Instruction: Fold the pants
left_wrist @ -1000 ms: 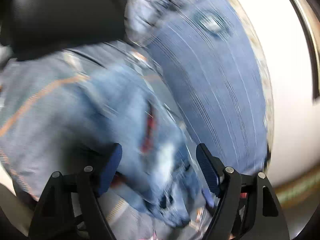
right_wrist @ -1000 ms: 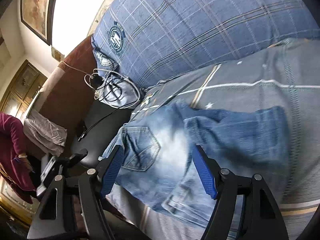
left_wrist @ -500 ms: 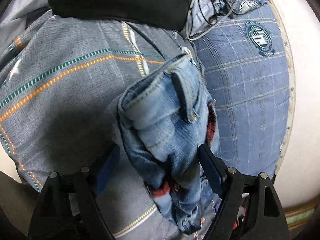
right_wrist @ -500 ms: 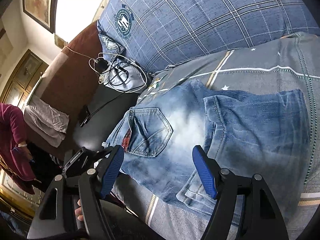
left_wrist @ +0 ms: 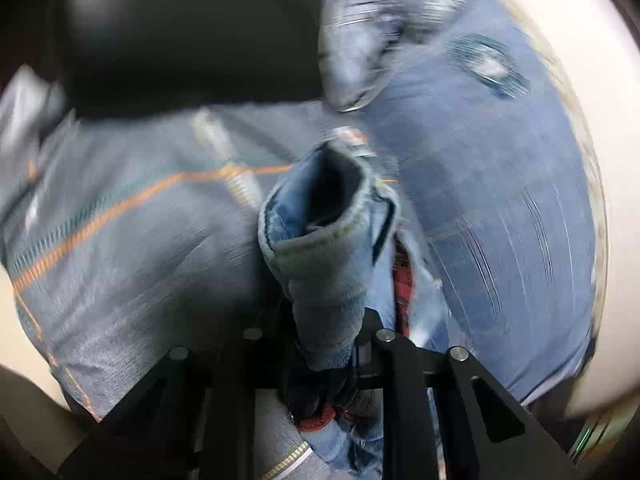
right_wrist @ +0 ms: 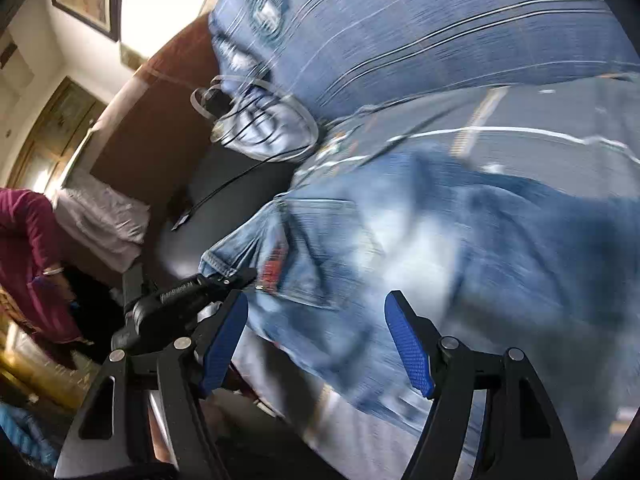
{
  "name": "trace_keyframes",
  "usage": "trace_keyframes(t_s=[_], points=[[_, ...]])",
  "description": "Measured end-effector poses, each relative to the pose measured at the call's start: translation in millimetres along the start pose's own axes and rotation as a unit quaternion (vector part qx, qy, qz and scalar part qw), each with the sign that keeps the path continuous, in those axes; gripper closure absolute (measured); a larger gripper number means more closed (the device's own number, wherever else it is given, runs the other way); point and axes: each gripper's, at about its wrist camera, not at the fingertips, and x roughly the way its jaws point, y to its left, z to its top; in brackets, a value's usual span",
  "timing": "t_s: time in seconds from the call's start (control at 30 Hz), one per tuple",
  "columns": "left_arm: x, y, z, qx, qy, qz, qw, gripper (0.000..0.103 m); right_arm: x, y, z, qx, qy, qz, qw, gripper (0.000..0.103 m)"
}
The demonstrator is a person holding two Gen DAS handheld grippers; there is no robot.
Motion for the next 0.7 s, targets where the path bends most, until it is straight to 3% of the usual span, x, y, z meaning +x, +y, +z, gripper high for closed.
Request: trace_keyframes(t_s=[0.1,0.17,0.23,0.37,0.47,0.57,0.7], points=[[-16.1,-45.4,-21.0,0.131,-0.037,0.013,0.9905,0.082,19.0,12.9,32.6,0.0,0.033,0.04,0.999,0.031],[-20.8,-64.1,-34.5,0.189,-0.046,0.017,0.9807,0.083,31.9,19.0,56.9,0.013,0.057,0.073,0.996,0.031],[-21.7,-81.3,-47.8,0.243,-0.055,0.027,0.968,0.083,42.6,29.8,72.9,0.005,0.079,0.078,0.994,0.03],[-22.8,-109.2,-76.4,0.339,-0.063,0.024,0.9382,0.083,52.0,66.9,90.2,-0.066,0.131,0.054,0.988,0.029],[-25.2,-121.9,-86.2,0.377,-0.063,0.009,0.9242,0.083,54.1,91.1,94.8,-0.125,0.166,0.016,0.978,0.029],[-28.0,-135.9,-106.7,0.433,-0.073,0.007,0.8982,0.083,55.8,109.5,94.1,-0.183,0.202,-0.033,0.962,0.029],[-27.5,-149.5,-126.4,0.484,-0.076,0.0,0.872,0.083,50.5,113.9,87.6,-0.23,0.234,-0.081,0.941,0.028]])
